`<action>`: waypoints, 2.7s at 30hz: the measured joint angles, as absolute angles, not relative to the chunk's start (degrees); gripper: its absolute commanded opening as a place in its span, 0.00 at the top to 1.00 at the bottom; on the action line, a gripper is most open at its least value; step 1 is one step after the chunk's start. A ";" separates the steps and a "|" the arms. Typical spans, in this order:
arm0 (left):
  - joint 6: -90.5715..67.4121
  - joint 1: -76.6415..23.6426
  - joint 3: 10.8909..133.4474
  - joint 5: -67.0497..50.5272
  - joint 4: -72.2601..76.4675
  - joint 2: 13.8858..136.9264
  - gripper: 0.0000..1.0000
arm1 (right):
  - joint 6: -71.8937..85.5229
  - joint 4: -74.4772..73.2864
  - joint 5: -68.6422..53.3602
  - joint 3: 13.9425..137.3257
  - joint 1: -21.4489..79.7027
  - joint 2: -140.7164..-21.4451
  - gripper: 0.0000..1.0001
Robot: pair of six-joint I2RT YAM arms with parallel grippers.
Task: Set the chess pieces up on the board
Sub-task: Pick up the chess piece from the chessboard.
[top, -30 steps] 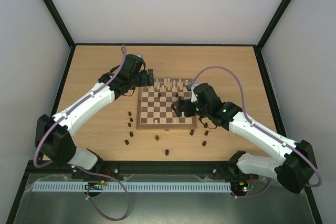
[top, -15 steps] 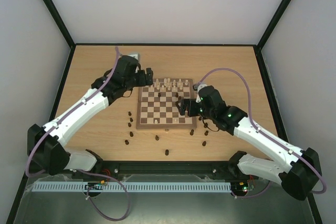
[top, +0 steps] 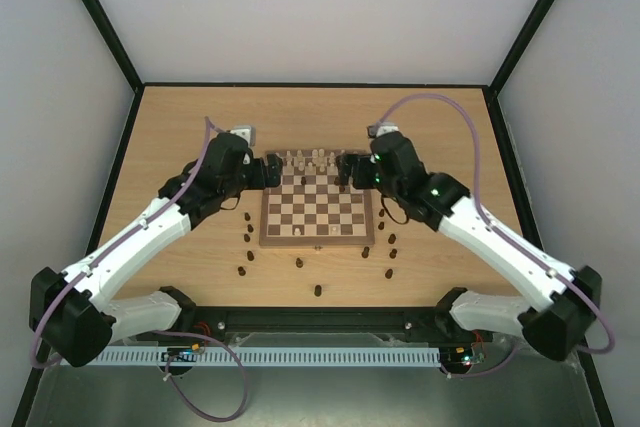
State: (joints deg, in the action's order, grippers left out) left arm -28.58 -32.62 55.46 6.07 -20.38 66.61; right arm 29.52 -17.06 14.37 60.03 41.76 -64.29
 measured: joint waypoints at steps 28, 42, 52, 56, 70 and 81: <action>-29.04 -33.12 54.89 3.90 -18.63 69.87 0.01 | 21.63 -31.79 7.55 97.03 30.44 -107.02 0.51; -29.17 -33.12 54.92 6.22 -18.74 72.05 0.01 | 22.11 -31.59 6.37 79.24 35.00 -99.74 0.49; -29.61 -33.12 54.92 6.61 -18.70 72.34 0.00 | 22.09 -29.98 6.50 71.83 36.80 -95.70 0.48; -30.09 -33.26 54.92 6.76 -18.72 72.34 0.01 | 22.50 -29.65 6.31 68.93 40.05 -92.62 0.46; -31.11 -33.47 54.89 7.53 -18.79 72.01 0.01 | 24.97 -29.74 5.72 60.88 49.36 -89.01 0.53; -31.29 -33.85 54.89 7.55 -18.79 71.99 0.00 | 25.80 -29.65 5.56 60.75 51.46 -91.88 0.66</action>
